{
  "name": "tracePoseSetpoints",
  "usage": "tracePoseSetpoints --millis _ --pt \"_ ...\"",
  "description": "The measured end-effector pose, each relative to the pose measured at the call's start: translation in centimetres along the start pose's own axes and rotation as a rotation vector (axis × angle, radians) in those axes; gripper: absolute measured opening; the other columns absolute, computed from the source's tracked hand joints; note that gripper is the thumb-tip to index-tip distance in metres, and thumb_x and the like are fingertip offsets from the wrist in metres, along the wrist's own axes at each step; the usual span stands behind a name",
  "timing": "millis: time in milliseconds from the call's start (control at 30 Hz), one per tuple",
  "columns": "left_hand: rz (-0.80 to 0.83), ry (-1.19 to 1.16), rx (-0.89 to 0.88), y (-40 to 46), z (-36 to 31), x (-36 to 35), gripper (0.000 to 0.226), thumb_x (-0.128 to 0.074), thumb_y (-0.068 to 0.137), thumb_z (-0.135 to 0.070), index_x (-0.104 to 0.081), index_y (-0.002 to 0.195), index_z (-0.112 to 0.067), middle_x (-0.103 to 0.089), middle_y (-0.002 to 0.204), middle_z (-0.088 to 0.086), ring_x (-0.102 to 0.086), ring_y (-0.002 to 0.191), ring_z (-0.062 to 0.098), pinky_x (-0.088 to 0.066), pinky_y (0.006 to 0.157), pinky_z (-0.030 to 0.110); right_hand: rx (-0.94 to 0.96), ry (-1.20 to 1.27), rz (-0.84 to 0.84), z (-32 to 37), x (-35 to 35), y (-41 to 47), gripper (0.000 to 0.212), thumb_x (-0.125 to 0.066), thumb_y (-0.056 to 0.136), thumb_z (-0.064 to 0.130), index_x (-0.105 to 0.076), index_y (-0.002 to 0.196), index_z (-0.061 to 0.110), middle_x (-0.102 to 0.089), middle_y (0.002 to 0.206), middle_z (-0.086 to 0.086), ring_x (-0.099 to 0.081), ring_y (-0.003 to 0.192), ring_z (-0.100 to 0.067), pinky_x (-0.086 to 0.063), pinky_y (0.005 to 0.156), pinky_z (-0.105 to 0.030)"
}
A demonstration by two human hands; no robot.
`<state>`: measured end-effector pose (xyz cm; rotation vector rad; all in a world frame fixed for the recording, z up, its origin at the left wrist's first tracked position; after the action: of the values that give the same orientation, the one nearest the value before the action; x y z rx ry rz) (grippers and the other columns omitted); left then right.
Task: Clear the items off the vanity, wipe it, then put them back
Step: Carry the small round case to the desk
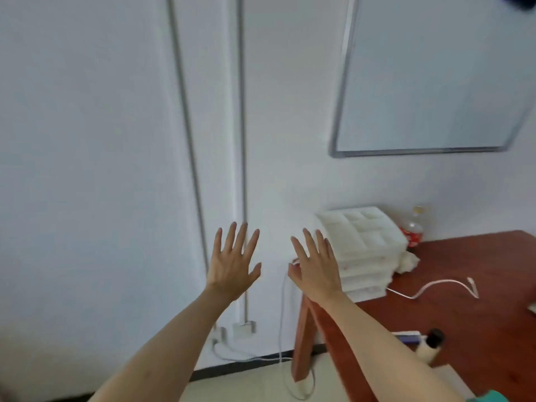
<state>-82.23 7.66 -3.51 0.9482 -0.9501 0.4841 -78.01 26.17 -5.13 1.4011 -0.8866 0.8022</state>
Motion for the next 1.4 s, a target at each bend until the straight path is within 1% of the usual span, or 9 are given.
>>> tracePoseSetpoints --millis 100,200,433,533,667,933,1167,1267,1400 --pt "0.036 0.063 0.167 -5.5 5.4 1.6 0.070 -0.039 0.083 -0.054 -0.035 0.142 -0.016 -0.037 0.146 0.015 -0.035 0.132 0.036 -0.020 0.108 0.055 0.137 0.093 -0.012 7.7 0.6 0.9 0.059 -0.036 0.080 0.042 -0.055 0.128 0.013 -0.051 0.135 -0.017 -0.045 0.125 -0.043 -0.037 0.102 -0.052" --pt "0.119 0.164 0.303 -11.5 10.9 3.0 0.071 -0.033 0.087 -0.056 -0.023 0.146 -0.018 -0.024 0.152 0.013 -0.024 0.138 0.034 -0.017 0.111 0.053 0.249 0.197 -0.006 16.0 1.1 1.1 0.058 -0.036 0.081 0.041 -0.054 0.128 0.012 -0.051 0.134 -0.018 -0.045 0.124 -0.042 -0.037 0.102 -0.051" --pt "0.249 0.308 0.651 -24.8 22.9 6.5 0.073 -0.022 0.093 -0.058 0.007 0.148 -0.020 0.006 0.156 0.012 0.003 0.142 0.034 0.002 0.113 0.050 0.595 0.347 0.029 35.1 0.1 1.2 0.058 -0.063 0.080 0.037 -0.051 0.131 0.013 -0.050 0.135 -0.018 -0.044 0.125 -0.042 -0.037 0.102 -0.053" --pt "0.283 0.376 0.780 -30.0 27.5 7.7 0.075 -0.030 0.092 -0.057 -0.002 0.149 -0.018 -0.005 0.156 0.014 -0.006 0.142 0.035 -0.008 0.115 0.052 0.738 0.420 0.051 43.6 0.1 1.3 0.053 -0.046 0.084 0.041 -0.052 0.129 0.013 -0.051 0.134 -0.018 -0.047 0.123 -0.042 -0.039 0.100 -0.053" --pt "0.291 0.439 0.968 -36.3 33.3 8.5 0.075 -0.062 0.077 -0.053 -0.043 0.138 -0.013 -0.042 0.141 0.018 -0.040 0.129 0.038 -0.034 0.103 0.052 0.918 0.506 0.105 54.2 0.3 1.4 0.060 -0.031 0.082 0.044 -0.056 0.126 0.012 -0.056 0.129 -0.019 -0.052 0.118 -0.041 -0.042 0.096 -0.054" --pt "0.351 0.492 1.300 -47.5 39.0 9.5 0.075 -0.072 0.069 -0.048 -0.052 0.130 -0.009 -0.050 0.133 0.023 -0.048 0.120 0.043 -0.041 0.095 0.055 1.220 0.575 0.184 70.4 -0.5 -2.0 0.058 -0.034 0.081 0.044 -0.058 0.124 0.013 -0.057 0.127 -0.019 -0.055 0.116 -0.040 -0.045 0.093 -0.052" --pt "0.394 0.478 1.453 -57.2 44.7 9.7 0.079 -0.077 0.061 -0.048 -0.056 0.126 -0.008 -0.056 0.127 0.022 -0.054 0.115 0.041 -0.046 0.090 0.054 1.415 0.643 0.193 83.7 -0.9 -8.1 0.052 -0.063 0.079 0.034 -0.056 0.127 0.014 -0.055 0.130 -0.017 -0.051 0.121 -0.037 -0.040 0.099 -0.052" --pt "0.428 0.427 1.464 -62.4 48.0 9.4 0.079 -0.078 0.059 -0.048 -0.057 0.125 -0.009 -0.058 0.125 0.020 -0.056 0.113 0.039 -0.049 0.086 0.053 1.447 0.623 0.259 89.7 -1.5 -10.4 0.051 -0.061 0.077 0.033 -0.058 0.124 0.013 -0.058 0.127 -0.017 -0.055 0.117 -0.037 -0.043 0.096 -0.051" --pt "0.451 0.332 1.533 -69.0 51.7 9.1 0.068 -0.044 0.073 -0.050 -0.045 0.129 -0.011 -0.059 0.124 0.018 -0.057 0.111 0.038 -0.051 0.085 0.050 1.442 0.619 0.352 96.3 -2.2 -12.9 0.053 -0.047 0.086 0.031 -0.047 0.136 0.012 -0.045 0.141 -0.019 -0.040 0.131 -0.037 -0.030 0.107 -0.050"
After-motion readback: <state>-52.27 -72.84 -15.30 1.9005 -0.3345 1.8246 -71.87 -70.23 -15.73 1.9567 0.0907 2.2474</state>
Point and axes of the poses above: each hand's wrist, its own y-axis towards the middle knuckle, its own x-axis out of the back of the hand, z = x × y, the point moved 3 cm from there along y, towards the middle knuckle
